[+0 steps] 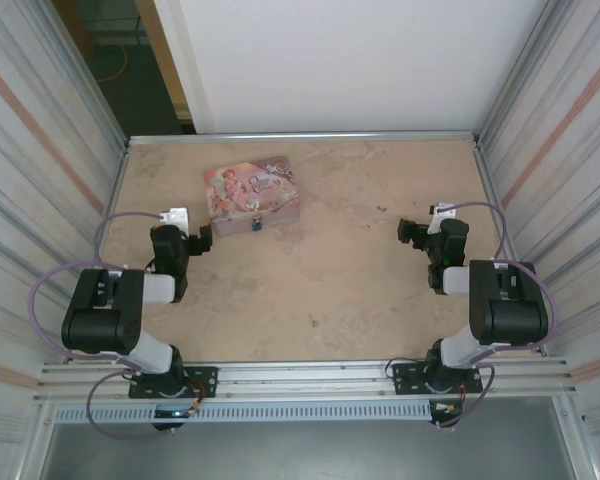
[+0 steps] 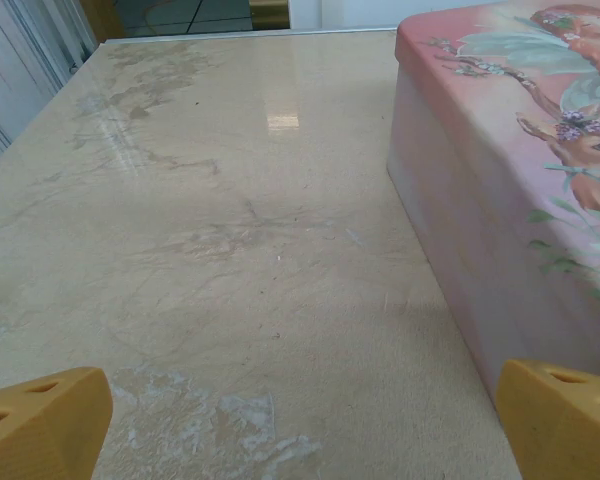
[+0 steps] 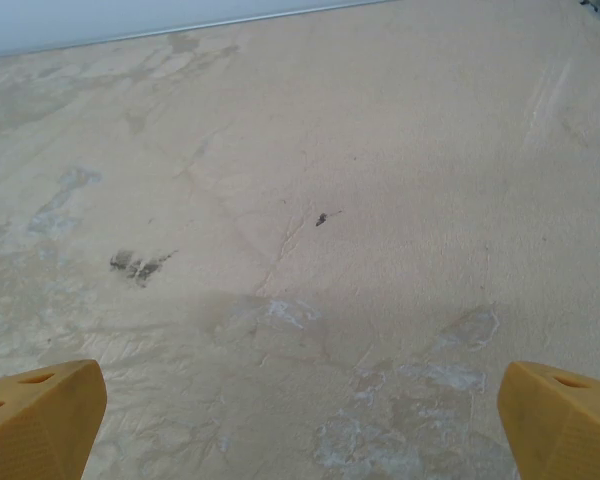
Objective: Unlock a padlock with a key
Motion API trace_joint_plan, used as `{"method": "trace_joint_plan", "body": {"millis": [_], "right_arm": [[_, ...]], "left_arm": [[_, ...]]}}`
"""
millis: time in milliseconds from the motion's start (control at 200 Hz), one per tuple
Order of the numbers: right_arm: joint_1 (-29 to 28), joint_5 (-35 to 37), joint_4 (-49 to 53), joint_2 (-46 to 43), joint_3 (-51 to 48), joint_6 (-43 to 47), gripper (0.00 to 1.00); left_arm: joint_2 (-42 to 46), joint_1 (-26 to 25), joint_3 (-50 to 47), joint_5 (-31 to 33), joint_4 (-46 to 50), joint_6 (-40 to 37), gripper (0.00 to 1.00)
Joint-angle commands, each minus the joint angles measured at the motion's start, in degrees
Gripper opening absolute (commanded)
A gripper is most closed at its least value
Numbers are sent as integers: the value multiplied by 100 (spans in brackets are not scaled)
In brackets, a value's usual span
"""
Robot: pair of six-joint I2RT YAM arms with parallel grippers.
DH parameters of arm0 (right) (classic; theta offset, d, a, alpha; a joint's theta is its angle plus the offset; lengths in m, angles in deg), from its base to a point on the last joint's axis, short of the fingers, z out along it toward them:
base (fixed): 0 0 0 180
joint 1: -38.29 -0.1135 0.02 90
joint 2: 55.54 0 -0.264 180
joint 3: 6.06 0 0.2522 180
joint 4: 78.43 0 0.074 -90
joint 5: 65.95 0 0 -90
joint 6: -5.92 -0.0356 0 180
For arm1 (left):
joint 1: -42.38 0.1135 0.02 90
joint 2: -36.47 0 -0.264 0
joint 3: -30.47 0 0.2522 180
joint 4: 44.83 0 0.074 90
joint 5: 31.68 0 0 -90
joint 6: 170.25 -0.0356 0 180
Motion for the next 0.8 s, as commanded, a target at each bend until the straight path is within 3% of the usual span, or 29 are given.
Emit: {"method": "trace_joint_plan", "body": {"millis": [0, 240, 797], "right_arm": [[-9, 62, 54, 25, 53, 66, 99], [-6, 55, 47, 28, 66, 66, 99], [-12, 62, 53, 20, 56, 64, 99]], "left_arm": [[30, 11, 90, -25, 15, 7, 99], [20, -5, 147, -310, 104, -123, 99], [21, -1, 144, -306, 103, -123, 99]]}}
